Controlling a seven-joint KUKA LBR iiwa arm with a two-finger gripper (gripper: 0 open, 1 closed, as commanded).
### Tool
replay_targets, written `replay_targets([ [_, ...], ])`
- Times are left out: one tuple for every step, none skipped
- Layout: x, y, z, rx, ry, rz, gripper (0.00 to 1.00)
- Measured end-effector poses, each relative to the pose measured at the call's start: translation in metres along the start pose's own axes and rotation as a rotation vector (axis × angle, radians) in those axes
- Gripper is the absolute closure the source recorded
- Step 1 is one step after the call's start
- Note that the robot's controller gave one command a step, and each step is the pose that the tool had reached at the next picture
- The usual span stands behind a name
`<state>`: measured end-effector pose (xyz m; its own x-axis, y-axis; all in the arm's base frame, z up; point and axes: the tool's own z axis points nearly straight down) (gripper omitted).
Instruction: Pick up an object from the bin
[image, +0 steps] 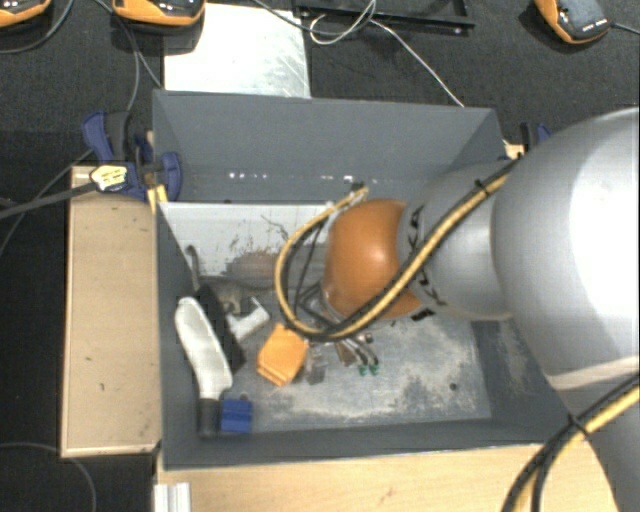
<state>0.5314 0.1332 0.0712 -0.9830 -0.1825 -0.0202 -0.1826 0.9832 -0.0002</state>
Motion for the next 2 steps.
replay_targets([
  [0.000, 0.000, 0.000, 0.000, 0.000, -0.001, 1.00],
  [-0.029, 0.035, 0.001, 0.004, 0.004, -0.140, 1.00],
])
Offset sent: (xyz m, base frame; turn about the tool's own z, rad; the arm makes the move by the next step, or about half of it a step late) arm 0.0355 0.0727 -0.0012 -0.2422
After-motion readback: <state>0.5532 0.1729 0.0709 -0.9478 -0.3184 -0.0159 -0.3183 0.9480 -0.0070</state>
